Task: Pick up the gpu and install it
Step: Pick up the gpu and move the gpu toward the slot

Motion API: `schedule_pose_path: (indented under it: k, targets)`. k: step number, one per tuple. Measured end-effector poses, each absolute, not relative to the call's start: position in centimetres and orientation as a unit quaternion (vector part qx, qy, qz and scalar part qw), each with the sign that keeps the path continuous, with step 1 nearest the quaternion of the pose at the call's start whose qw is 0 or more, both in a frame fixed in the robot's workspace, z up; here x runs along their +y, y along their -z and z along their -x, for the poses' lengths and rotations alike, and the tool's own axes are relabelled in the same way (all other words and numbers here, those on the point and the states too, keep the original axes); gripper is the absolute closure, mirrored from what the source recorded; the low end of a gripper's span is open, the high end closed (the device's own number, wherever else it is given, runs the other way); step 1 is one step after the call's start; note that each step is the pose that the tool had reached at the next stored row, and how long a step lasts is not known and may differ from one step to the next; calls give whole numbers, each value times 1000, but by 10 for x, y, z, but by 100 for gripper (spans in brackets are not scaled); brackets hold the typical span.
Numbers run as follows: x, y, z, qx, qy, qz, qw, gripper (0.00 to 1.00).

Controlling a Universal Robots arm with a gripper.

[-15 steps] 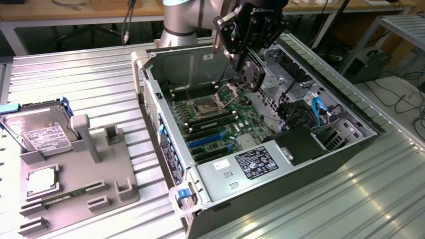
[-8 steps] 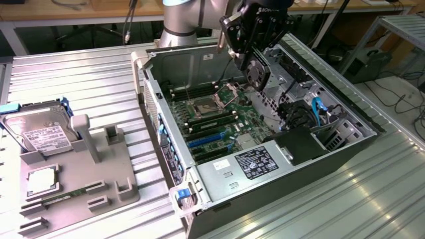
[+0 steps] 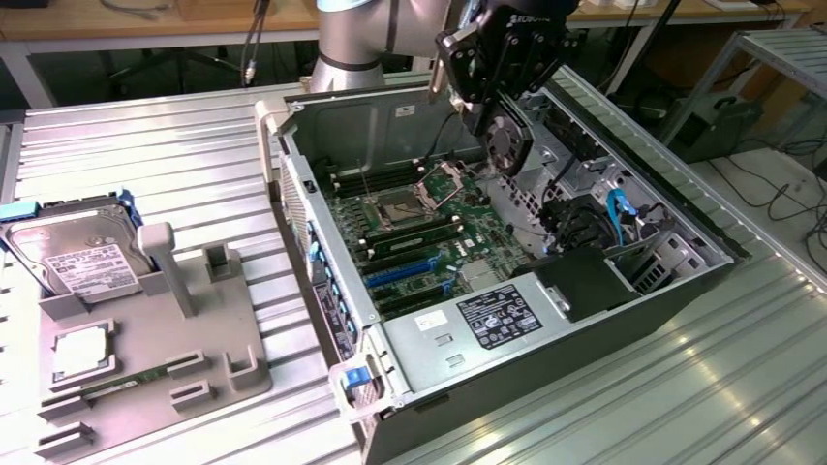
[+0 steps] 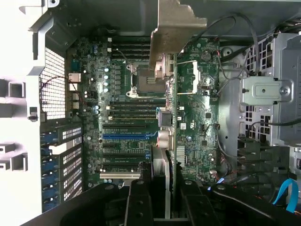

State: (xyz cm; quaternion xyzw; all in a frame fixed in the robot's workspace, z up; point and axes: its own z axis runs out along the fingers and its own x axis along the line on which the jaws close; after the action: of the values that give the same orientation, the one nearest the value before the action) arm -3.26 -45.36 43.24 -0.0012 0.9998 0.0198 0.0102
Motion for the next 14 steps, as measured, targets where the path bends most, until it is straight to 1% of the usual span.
schedule_pose_path:
  k: [14]
  targets:
    - [-454, -432, 17, 1000, -20, 1, 10, 72]
